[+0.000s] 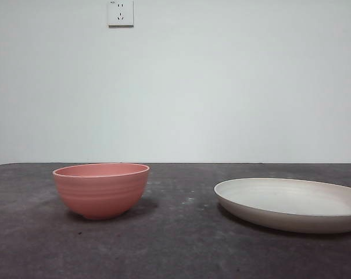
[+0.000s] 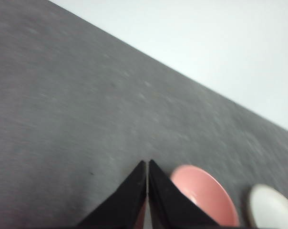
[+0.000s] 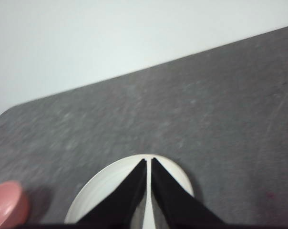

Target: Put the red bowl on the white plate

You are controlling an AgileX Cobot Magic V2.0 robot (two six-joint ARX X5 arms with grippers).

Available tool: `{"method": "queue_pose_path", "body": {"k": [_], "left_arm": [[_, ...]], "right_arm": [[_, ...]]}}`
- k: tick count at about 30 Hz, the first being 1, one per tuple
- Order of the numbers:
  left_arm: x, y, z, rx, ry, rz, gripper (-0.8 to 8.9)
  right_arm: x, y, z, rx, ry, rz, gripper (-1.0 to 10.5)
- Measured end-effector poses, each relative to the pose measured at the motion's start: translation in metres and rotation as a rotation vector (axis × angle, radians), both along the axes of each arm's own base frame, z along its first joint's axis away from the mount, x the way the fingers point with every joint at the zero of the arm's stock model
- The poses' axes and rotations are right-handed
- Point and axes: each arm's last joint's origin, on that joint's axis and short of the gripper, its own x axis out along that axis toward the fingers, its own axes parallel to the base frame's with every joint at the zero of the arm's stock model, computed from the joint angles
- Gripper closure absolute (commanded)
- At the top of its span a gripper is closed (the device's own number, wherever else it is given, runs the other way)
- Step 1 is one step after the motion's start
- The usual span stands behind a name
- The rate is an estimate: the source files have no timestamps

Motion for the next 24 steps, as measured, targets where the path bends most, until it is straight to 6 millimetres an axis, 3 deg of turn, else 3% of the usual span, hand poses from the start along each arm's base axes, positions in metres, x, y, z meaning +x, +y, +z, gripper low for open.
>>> {"method": "queue_pose_path", "body": {"k": [13,24], "left_arm": [[0.024,-0.01,0.051,0.118,0.231,-0.393,8.04],[0.028,-0.027,0.053,0.22,0.346,-0.637,8.01]], "right_arm": [[0.024,0.006,0.054,-0.106,0.289,0.294,9.4],[0.021,0.014,0.053,-0.19,0.521,0.466,9.4]]}}
